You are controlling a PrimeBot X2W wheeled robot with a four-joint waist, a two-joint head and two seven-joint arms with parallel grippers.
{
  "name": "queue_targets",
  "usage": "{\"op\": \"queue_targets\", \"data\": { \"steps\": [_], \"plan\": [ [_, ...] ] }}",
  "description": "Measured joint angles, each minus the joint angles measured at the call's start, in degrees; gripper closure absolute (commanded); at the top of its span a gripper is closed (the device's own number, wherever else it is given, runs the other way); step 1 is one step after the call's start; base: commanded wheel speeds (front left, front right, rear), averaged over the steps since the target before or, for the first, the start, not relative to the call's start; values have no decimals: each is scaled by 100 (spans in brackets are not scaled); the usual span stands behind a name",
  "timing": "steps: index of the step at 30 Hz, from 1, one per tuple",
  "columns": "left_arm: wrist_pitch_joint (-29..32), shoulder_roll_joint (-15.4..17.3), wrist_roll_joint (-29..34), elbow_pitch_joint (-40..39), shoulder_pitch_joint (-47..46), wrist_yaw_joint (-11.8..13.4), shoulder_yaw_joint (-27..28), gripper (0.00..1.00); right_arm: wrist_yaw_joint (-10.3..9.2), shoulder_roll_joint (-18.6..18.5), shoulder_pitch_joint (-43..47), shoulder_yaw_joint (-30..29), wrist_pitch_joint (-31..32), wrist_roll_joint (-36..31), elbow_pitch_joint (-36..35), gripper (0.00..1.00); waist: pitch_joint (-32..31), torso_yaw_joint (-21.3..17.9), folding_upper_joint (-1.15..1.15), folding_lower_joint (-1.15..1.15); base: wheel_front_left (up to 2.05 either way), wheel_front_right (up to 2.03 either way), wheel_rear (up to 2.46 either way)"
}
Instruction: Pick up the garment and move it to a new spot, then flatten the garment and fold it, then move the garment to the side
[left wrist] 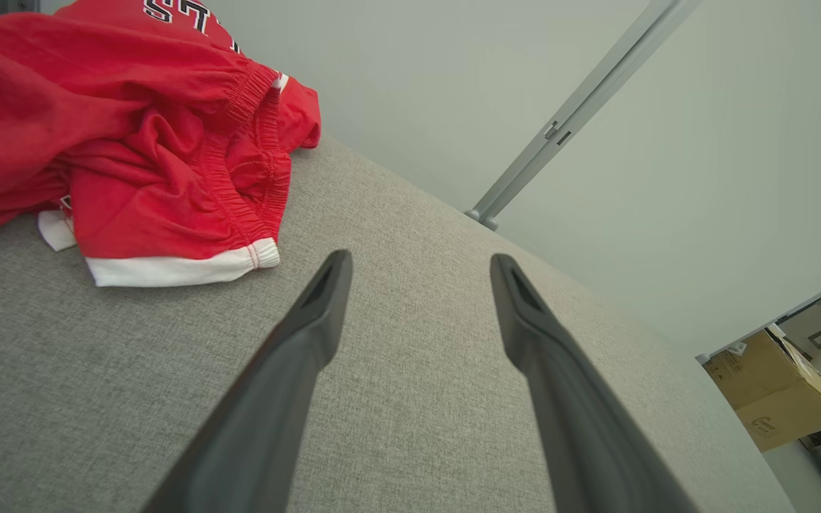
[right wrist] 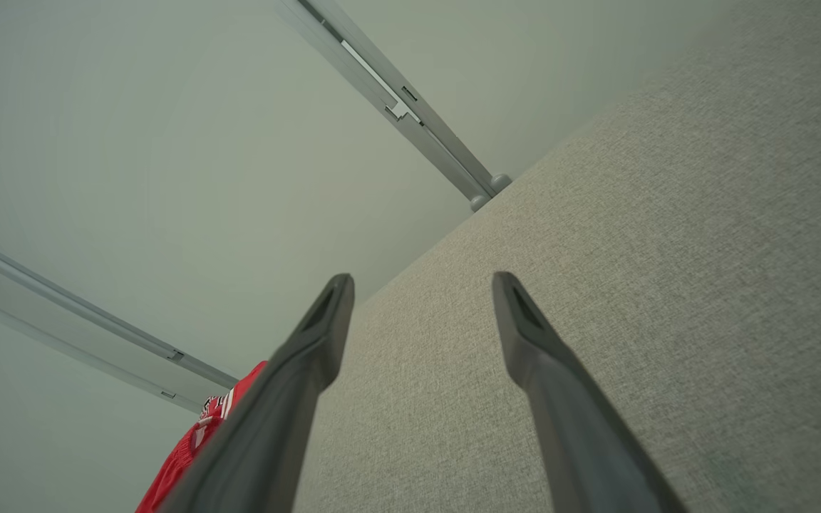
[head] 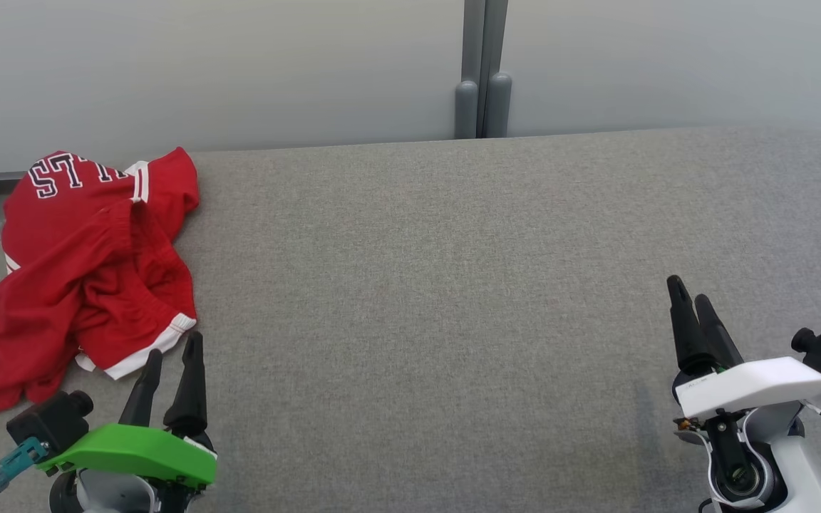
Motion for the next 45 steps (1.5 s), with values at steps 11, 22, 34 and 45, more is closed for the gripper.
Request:
{"op": "queue_targets", "data": {
  "steps": [11, 22, 34, 45],
  "plan": [
    [-194, -23, 838, -138, 74, 170, -38, 0, -126, 1, 68, 187, -186, -854, -114, 0, -14, 5, 0, 0, 0, 0, 0],
    [-413, -38, 1672, -267, 203, 322, -114, 0, -207, -2, 94, 433, -388, -1793, -204, 0, -59, -3, 0, 0, 0, 0, 0],
    [-654, -48, 2459, -400, 388, 469, -168, 0, -280, -8, 191, 664, -634, -2799, -376, 0, -134, -32, 0, 0, 0, 0, 0],
    [-880, -47, 3283, -568, 491, 544, -197, 0, -334, -18, 272, 854, -842, -3673, -524, 0, -188, -57, 0, 0, 0, 0, 0]
  ]
}}
